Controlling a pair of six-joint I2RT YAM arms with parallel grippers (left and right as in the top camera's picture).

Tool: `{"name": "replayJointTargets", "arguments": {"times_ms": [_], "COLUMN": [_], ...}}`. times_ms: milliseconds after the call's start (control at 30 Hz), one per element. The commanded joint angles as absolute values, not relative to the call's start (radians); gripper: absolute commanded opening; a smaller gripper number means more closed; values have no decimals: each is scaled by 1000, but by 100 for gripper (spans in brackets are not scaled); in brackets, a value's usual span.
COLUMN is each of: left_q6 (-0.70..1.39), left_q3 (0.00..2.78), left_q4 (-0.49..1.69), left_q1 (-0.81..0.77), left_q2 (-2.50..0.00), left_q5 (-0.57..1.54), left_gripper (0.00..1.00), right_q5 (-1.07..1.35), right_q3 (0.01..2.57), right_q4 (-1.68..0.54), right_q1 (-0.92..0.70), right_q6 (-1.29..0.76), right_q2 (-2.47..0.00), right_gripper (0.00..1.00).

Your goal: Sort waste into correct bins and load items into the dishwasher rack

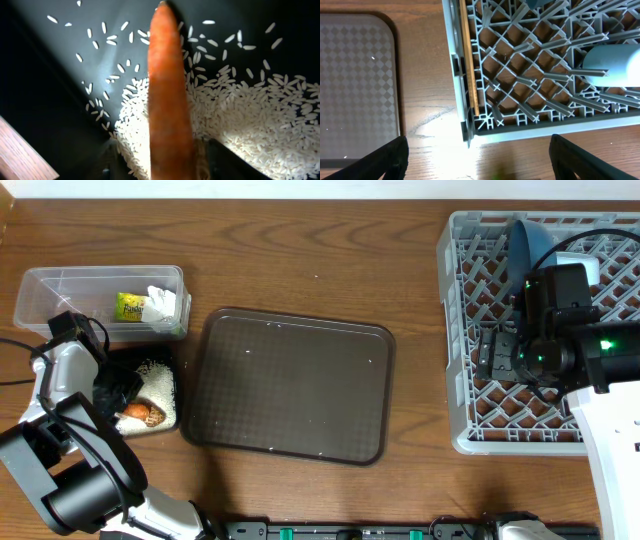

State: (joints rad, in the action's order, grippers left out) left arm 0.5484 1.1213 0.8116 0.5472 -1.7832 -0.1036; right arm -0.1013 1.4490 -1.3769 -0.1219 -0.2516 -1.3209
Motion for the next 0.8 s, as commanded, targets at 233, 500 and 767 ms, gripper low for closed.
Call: {"name": "replayJointTargets", "arguments": {"times_ms": [233,500,767], "left_q6": [513,490,438], "left_q3": [1137,1137,1131], "left_q4": [873,941,1052], "left_q1": [541,411,230], "left_q2": [-1627,-1381,-1315], "left_q5": [32,131,74], "left_gripper": [64,65,64], "right_q5": [210,297,296], "right_q3": [1449,1414,1408], "right_q4": [-1310,-1208,-1125], "right_q1": [-135,-310,-498], "right_q6": [-38,-14,-68], "right_q2": [-1338,-1461,-1694], "right_gripper": [74,1,1]}}
